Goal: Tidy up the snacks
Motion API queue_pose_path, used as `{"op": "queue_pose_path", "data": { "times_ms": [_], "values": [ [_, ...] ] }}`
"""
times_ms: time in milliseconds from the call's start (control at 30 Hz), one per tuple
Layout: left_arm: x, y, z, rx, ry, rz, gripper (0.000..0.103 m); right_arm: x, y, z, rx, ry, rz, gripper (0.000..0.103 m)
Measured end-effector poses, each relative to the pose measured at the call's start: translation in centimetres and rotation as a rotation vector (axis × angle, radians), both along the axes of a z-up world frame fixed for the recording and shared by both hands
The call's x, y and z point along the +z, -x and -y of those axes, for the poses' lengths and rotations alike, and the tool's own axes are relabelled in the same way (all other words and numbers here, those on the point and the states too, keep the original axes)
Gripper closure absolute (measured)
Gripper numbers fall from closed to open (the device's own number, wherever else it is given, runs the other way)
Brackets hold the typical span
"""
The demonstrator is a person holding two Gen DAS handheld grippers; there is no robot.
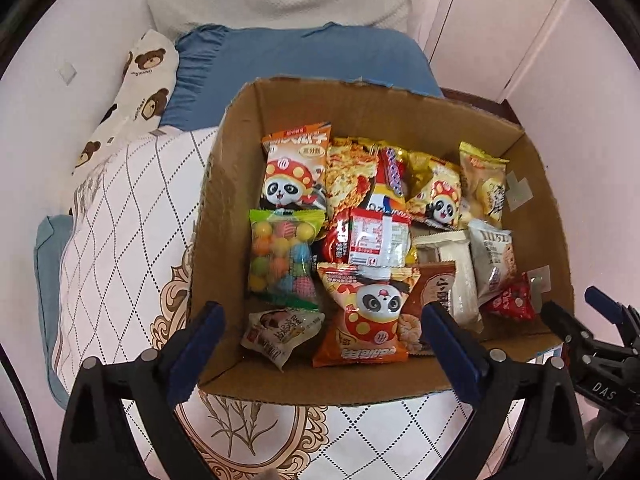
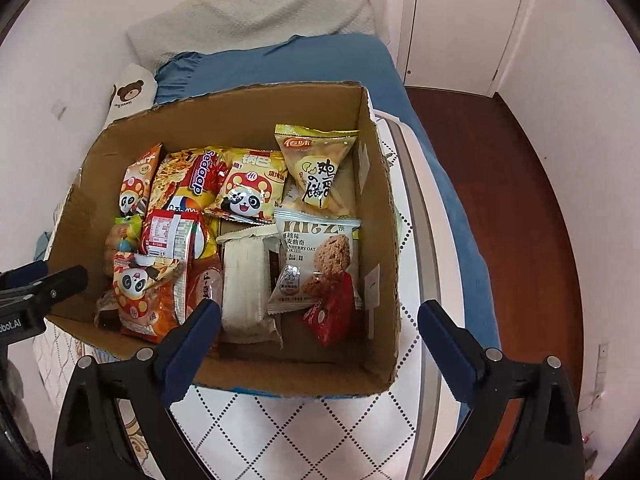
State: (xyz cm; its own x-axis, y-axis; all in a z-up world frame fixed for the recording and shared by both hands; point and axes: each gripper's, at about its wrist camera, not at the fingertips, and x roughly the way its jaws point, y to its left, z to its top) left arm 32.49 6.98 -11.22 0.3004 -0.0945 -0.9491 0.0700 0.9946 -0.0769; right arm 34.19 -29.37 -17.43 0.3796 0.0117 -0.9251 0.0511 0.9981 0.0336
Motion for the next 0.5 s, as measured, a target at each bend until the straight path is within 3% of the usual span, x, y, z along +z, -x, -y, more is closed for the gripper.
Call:
{"op": "queue_pose_path", "data": {
  "times_ms": [500],
  "values": [
    [6.3,6.6,0.2,-0.014,0.036,0.191,0.003,6.8,6.1,-2.1,0.032,0.018,0.158,0.002]
  ]
}}
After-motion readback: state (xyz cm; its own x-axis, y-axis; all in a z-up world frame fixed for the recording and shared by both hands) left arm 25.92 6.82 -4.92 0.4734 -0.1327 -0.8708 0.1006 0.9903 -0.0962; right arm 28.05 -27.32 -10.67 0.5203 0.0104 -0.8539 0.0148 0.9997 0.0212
